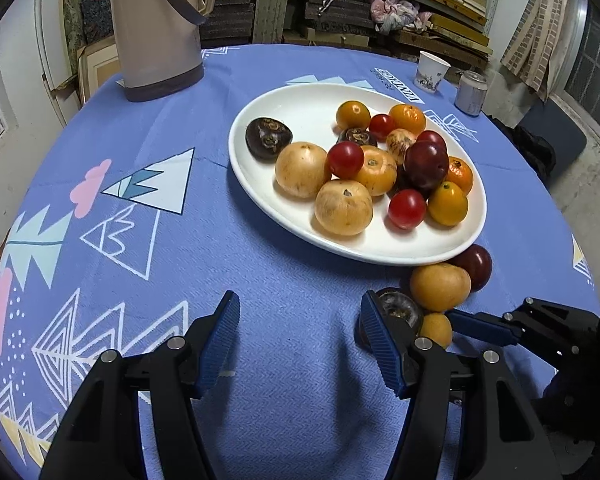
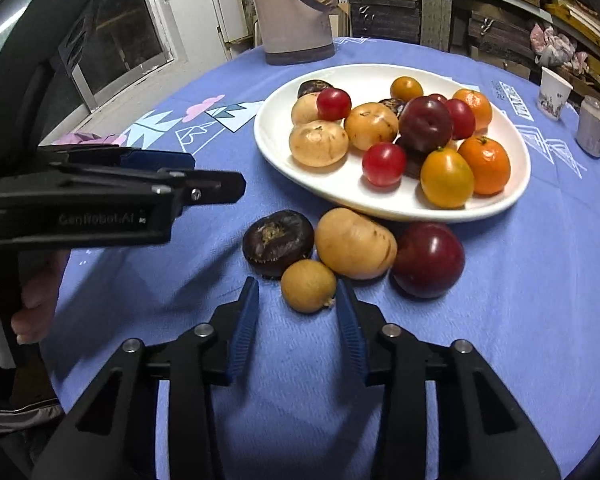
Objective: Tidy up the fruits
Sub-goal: 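Grasp the dark brown fruit with the left gripper while the right grasps the small tan fruit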
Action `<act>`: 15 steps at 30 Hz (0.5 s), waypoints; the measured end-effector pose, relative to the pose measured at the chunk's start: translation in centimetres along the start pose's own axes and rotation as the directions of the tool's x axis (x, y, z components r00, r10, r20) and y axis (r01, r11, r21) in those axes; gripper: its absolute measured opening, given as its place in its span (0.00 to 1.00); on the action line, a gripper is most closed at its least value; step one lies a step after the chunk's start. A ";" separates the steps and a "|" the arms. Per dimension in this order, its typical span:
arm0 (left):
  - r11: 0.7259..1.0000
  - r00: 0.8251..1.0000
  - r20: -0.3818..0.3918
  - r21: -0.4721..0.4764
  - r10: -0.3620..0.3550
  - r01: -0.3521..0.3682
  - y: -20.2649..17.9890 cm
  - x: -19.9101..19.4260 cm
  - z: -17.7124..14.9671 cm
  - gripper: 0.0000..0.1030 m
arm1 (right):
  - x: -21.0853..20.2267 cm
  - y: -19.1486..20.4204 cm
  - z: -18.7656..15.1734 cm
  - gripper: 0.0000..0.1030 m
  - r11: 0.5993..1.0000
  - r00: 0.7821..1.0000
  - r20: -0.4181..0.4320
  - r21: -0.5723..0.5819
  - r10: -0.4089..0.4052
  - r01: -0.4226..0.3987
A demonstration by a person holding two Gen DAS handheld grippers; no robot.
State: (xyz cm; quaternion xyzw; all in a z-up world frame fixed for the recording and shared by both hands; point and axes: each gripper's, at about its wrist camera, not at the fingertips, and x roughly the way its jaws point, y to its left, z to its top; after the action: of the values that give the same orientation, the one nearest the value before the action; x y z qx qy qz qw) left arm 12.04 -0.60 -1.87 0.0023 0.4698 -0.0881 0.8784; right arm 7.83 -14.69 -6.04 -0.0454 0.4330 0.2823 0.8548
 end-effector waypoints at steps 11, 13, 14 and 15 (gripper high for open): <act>0.998 0.999 -0.031 0.060 -0.022 0.024 -2.2 0.7 -0.5 0.63 | -1.3 -1.5 -0.8 0.28 1.000 1.000 0.014 0.023 -0.005 0.004; 0.996 0.999 -0.029 0.078 -0.034 0.036 -3.0 0.9 -0.7 0.63 | -1.7 -2.0 -1.2 0.28 0.999 1.000 0.016 0.034 -0.010 0.009; 0.996 0.999 -0.027 0.082 -0.038 0.041 -3.2 1.0 -0.7 0.63 | -2.0 -2.3 -1.4 0.28 0.999 1.000 0.017 0.040 -0.013 0.012; 0.995 0.999 -0.027 0.088 -0.043 0.045 -3.4 1.0 -0.7 0.63 | -2.2 -2.5 -1.5 0.28 0.999 1.000 0.019 0.043 -0.017 0.016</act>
State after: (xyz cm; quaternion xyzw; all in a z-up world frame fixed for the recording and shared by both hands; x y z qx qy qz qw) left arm 11.43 -4.08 -2.82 0.0319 0.4762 -0.1283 0.8694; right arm 7.02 -18.21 -5.72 -0.0278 0.4303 0.2664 0.8620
